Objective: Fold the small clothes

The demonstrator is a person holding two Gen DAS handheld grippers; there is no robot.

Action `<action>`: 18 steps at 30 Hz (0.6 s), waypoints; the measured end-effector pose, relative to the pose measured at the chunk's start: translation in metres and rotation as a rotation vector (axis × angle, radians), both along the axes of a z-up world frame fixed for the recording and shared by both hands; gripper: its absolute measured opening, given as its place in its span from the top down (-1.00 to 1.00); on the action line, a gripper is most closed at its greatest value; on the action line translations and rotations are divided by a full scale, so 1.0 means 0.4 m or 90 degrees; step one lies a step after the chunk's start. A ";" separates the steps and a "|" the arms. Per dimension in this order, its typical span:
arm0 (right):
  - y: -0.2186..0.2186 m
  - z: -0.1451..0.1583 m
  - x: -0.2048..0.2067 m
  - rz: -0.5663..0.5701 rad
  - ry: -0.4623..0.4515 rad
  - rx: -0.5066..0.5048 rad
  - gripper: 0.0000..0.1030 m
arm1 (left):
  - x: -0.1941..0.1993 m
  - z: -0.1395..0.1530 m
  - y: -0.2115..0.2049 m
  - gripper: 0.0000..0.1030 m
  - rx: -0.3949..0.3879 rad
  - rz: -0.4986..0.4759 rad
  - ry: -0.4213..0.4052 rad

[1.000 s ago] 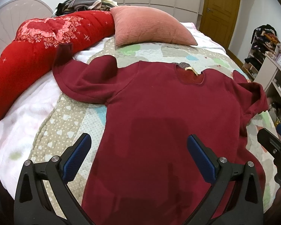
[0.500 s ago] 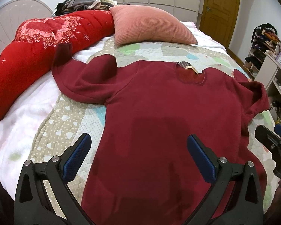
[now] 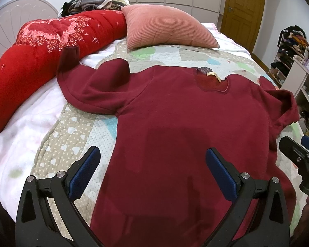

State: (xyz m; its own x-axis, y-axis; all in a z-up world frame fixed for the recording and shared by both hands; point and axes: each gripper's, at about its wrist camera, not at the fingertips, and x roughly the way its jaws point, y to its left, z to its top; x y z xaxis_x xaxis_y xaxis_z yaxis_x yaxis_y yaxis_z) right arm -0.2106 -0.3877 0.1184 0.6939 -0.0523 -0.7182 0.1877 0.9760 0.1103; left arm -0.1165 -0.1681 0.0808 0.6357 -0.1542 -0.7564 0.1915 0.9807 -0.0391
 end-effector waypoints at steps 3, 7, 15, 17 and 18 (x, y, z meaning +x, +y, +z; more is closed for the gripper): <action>0.004 -0.007 0.007 0.002 0.003 -0.003 -1.00 | 0.006 -0.005 0.000 -0.99 0.000 0.000 0.001; 0.012 -0.014 0.015 0.005 0.006 -0.007 -1.00 | 0.009 -0.010 -0.001 -0.99 0.004 -0.001 0.000; 0.014 -0.020 0.025 0.007 0.010 -0.003 -1.00 | 0.014 -0.025 -0.003 -0.99 0.003 0.002 0.007; 0.014 -0.021 0.026 0.007 0.010 -0.003 -1.00 | 0.016 -0.027 -0.003 -0.99 0.001 0.002 0.009; 0.015 -0.023 0.029 0.006 0.010 -0.003 -1.00 | 0.018 -0.028 -0.002 -0.99 0.000 0.003 0.010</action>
